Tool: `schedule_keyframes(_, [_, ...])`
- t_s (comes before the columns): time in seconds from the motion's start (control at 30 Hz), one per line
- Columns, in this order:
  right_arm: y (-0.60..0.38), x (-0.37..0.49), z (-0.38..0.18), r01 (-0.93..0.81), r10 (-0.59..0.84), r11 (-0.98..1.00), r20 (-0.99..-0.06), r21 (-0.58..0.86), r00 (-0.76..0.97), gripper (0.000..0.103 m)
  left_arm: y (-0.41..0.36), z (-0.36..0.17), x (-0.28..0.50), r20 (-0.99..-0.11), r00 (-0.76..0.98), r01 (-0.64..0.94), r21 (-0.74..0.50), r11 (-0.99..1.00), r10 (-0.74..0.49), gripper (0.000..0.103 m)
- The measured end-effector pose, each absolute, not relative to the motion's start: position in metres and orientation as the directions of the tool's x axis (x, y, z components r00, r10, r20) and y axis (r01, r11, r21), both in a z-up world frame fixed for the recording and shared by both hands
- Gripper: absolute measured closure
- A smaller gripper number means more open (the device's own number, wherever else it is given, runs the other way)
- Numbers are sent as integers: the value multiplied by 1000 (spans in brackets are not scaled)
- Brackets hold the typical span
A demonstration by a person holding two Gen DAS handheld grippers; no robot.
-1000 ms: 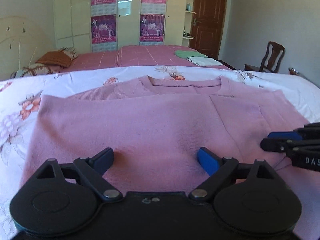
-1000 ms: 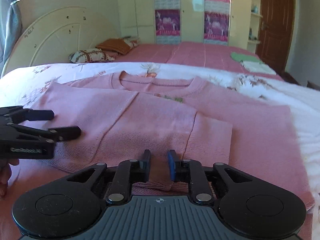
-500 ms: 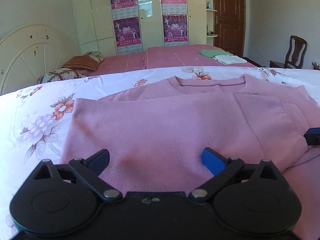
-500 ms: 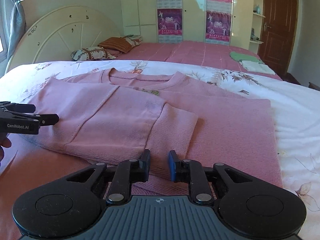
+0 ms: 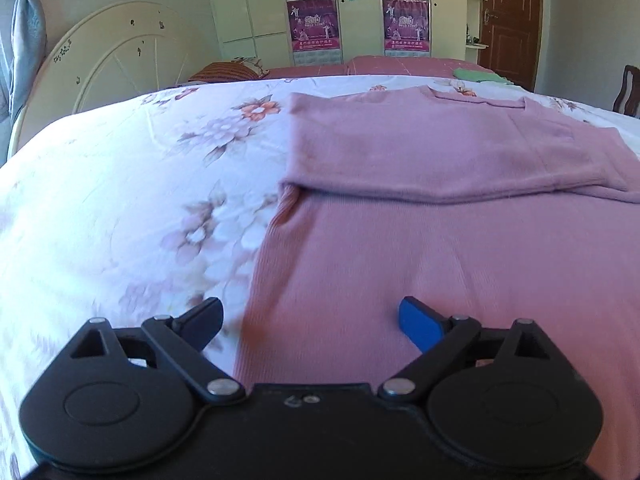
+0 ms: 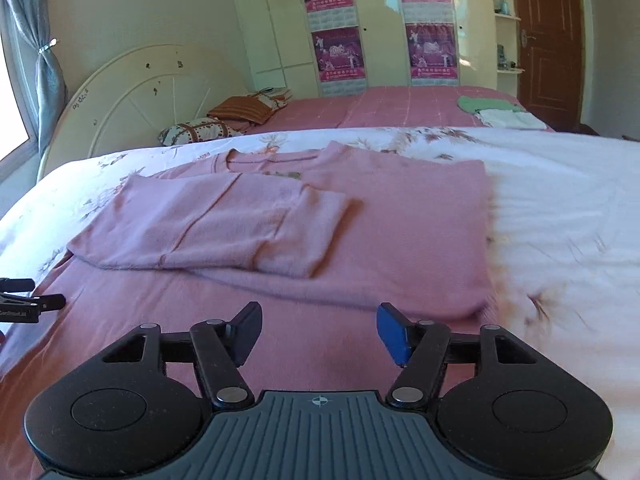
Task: Fold small clothes
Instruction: 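Move both tools toward the sweatshirt hem to prepare the next fold, then grasp the sweatshirt hem with the left tool while the right tool grasps the hem too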
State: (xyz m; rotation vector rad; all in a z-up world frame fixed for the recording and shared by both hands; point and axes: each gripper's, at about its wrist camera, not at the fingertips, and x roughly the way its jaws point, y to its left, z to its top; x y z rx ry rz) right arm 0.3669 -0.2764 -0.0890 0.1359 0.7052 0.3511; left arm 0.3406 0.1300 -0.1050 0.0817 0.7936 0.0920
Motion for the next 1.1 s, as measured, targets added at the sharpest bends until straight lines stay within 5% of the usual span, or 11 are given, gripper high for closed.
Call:
schedule_keyframes(0.2, [-334,269,-88,-100,318,931,-650,350,690,40,161,-98,281,-735,676,-17,49,999,47,20])
schedule_keyframes(0.43, [-386,166,-96,170,399,749,-640,640,657,44,190,-91,215,-747,640,72,-173,982,-178,26])
schedule_keyframes(0.6, [-382,120,-97,189,459,664,-594,723,660,44,208,-93,187,-698,610,106,-395,912,-374,29])
schedule_keyframes(0.93, [-371,129,-107,143,498,639,-547,756,673,52,244,-114,208,-552,632,2,-701,714,-544,31])
schedule_keyframes(1.1, [-368,146,-113,92,533,635,-521,767,667,53,240,-118,220,-530,608,46,-720,693,-591,31])
